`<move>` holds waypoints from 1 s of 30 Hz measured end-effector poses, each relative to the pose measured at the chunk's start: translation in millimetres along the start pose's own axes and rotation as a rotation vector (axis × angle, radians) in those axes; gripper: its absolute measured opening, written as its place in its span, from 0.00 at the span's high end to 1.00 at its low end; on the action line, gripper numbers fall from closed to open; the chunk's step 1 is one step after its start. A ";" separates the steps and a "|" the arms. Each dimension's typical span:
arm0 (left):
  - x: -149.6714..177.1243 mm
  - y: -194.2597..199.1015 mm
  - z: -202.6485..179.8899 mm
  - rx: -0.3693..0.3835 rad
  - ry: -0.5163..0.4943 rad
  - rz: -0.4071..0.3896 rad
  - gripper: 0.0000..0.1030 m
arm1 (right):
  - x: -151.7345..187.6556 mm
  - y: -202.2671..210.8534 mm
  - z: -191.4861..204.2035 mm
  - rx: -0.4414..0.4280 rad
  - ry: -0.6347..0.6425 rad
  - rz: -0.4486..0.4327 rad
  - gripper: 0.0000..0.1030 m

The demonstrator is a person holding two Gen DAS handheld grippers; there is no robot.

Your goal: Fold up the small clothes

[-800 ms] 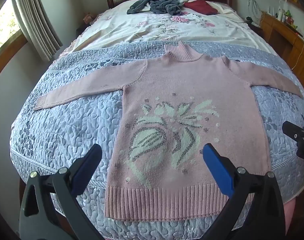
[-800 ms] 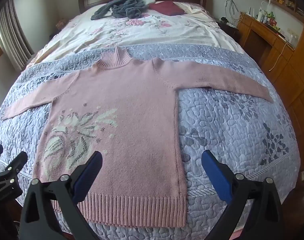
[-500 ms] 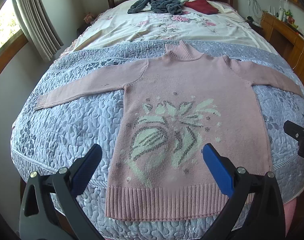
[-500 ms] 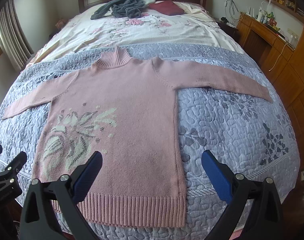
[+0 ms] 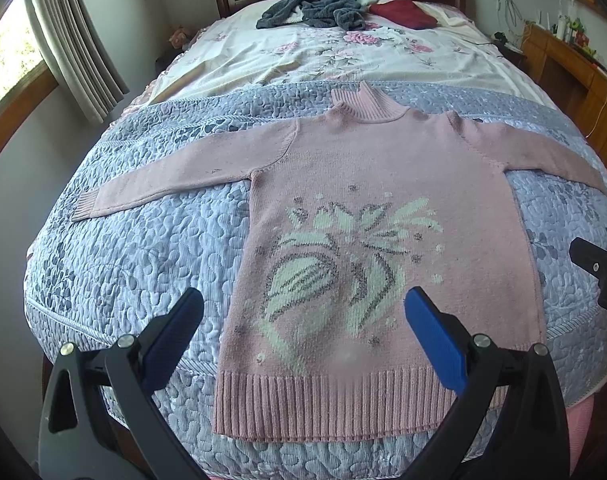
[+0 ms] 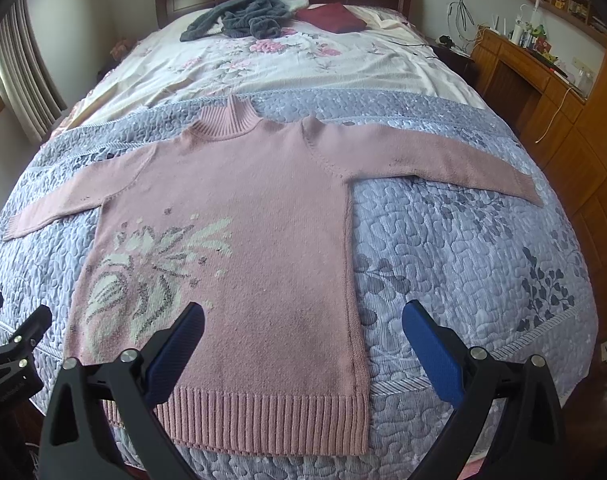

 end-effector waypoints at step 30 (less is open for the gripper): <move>-9.9 -11.4 -15.2 0.021 -0.021 -0.014 0.03 | -10.2 -11.8 -18.6 -0.131 -0.024 0.015 0.04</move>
Point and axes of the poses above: each gripper's, at about its wrist camera, not at the fingertips, and y roughly against the way its jaws point, z to its left, x to its underside, the point moved 5 cm from there along -y, roughly the way its jaws point, and after that the axes turned 11 degrees about z, right-handed, at the moved point
